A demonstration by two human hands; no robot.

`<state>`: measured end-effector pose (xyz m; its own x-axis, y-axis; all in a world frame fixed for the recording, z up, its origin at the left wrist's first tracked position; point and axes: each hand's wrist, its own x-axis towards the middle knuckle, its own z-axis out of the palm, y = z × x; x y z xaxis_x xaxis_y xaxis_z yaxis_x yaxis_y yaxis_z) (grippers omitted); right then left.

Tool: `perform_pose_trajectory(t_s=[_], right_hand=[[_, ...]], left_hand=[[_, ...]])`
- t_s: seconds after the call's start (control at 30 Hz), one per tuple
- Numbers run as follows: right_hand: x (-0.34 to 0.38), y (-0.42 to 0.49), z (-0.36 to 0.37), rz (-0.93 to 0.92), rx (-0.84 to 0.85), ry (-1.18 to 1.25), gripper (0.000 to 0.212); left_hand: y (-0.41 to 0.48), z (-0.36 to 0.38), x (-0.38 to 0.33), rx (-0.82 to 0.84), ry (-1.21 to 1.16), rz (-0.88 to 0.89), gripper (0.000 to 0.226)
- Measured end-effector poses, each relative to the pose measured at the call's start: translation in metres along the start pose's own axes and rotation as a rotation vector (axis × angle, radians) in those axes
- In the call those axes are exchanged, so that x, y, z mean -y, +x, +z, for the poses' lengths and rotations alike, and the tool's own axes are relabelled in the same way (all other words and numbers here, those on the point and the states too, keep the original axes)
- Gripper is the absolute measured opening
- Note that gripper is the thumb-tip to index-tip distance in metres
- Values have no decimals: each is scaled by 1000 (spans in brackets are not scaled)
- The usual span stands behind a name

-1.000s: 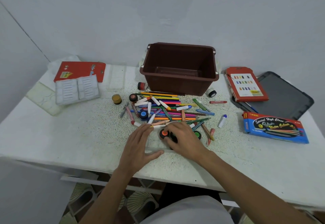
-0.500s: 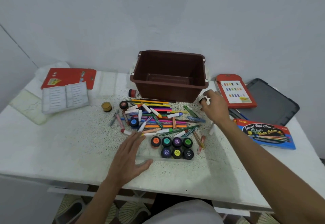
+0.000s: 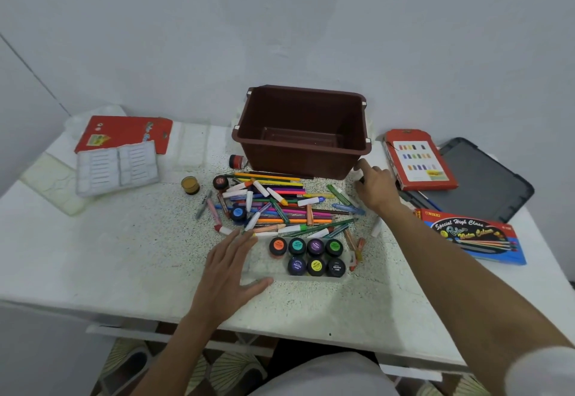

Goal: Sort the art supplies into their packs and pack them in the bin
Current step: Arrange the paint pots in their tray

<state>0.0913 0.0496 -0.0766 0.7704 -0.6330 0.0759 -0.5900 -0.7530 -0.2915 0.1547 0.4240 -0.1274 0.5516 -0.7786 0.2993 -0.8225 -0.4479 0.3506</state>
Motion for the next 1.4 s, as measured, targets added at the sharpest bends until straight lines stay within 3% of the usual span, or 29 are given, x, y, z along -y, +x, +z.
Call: perform_pose_trajectory(t_s=[0.3,0.47,0.67,0.83,1.0,1.2,1.4], right_hand=[[40,-52,-13,61,-255,439,26],[89,-104,-26,-73,-123,633,24],[123,-152,-18,-397,177,443,38],[122,-164,9,-631,146,226,26],[120,-169,30,-637,32,112,28],[119,-175,39,-625,-57,136,18],[105,-178,38,-604,-76,194,22]], left_hand=[[-2,-5,-1,57,-68,-30,71],[-1,-6,-1,59,-72,-40,71],[-2,-6,-1,56,-68,-50,74],[-2,-6,-1,50,-75,-52,75],[-2,-5,0,41,-74,-46,73],[-2,-5,0,21,-79,-37,72],[-3,-5,0,27,-90,-34,72]])
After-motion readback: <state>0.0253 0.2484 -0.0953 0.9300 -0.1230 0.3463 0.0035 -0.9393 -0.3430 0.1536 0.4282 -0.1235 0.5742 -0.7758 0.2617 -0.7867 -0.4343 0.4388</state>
